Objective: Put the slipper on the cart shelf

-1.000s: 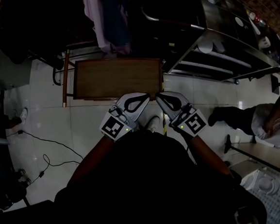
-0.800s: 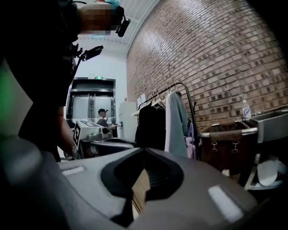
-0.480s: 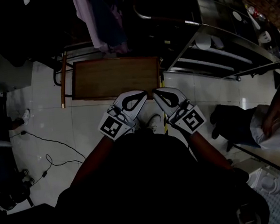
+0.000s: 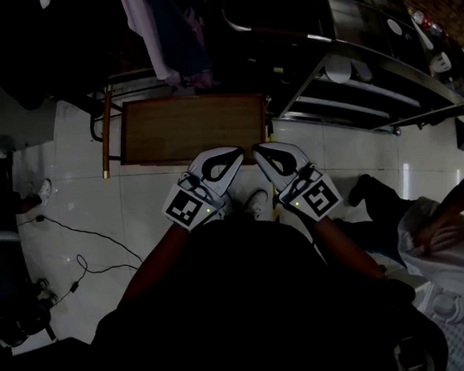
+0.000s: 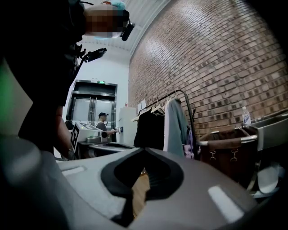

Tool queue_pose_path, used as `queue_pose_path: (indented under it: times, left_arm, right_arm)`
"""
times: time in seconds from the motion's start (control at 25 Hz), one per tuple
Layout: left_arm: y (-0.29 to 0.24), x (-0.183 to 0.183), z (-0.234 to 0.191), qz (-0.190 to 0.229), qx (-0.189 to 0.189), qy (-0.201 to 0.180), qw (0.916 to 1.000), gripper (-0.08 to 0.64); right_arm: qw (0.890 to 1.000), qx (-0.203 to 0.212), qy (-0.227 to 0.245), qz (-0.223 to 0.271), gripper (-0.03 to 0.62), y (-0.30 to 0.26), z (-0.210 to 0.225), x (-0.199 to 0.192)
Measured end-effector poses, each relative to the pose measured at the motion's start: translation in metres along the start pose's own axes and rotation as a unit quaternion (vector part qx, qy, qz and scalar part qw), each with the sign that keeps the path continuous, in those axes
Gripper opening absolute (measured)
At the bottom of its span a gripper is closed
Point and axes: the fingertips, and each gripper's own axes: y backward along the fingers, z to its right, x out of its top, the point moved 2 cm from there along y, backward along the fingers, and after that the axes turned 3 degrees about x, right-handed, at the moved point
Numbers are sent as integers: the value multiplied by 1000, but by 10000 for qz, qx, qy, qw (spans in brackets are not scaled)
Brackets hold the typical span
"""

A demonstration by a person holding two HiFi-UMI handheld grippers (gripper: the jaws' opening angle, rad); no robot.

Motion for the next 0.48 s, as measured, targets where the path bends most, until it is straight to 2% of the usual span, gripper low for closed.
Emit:
queue_pose_path:
  times: [0.48]
  left_arm:
    - [2,-3,6,-11,-1,-36,10000,0]
  right_arm:
    - [10000,6,-84,6,0,4,-4,-6]
